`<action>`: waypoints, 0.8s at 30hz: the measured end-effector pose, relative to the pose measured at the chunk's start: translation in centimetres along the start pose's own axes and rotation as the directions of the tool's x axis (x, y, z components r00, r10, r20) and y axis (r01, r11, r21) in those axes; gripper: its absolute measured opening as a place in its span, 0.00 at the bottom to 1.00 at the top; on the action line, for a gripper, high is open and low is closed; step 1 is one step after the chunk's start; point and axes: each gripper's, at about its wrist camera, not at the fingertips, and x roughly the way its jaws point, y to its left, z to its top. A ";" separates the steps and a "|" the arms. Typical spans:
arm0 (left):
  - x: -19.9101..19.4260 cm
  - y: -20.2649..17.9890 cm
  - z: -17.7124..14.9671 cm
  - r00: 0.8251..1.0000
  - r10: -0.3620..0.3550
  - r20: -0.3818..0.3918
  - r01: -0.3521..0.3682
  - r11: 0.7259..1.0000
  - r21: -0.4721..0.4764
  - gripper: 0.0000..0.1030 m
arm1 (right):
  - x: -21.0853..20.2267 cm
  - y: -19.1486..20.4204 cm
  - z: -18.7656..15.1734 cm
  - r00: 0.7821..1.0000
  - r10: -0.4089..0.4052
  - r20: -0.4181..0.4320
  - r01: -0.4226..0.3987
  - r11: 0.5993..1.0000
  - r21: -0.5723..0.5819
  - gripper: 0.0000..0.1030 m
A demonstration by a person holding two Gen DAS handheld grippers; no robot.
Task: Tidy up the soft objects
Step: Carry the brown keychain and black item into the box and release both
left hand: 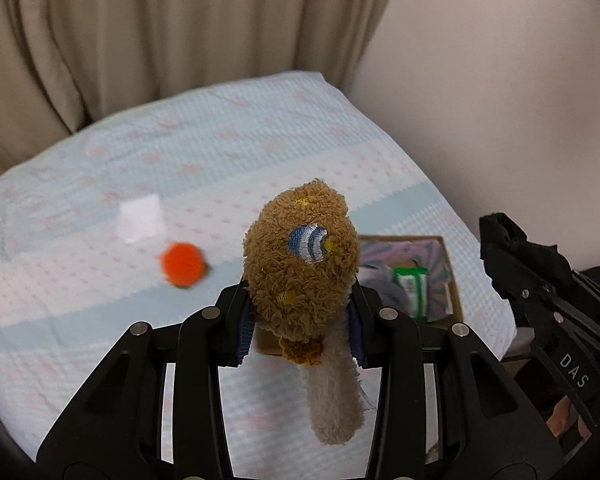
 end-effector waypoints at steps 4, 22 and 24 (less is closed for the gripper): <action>4.0 -3.6 -0.5 0.999 0.001 -0.054 -0.001 1.000 0.015 0.33 | 2.7 -4.7 -0.1 0.997 0.024 -0.068 -0.021 0.999 0.043 0.21; 21.1 -7.1 -2.2 0.932 0.067 -0.355 -0.053 0.997 0.049 0.33 | 18.7 -13.8 -1.3 0.897 0.148 -0.417 -0.060 0.974 0.216 0.22; 21.8 -7.3 -2.2 0.926 0.075 -0.370 -0.055 0.996 0.063 0.33 | 20.0 -13.7 -1.6 0.881 0.152 -0.449 -0.058 0.975 0.216 0.22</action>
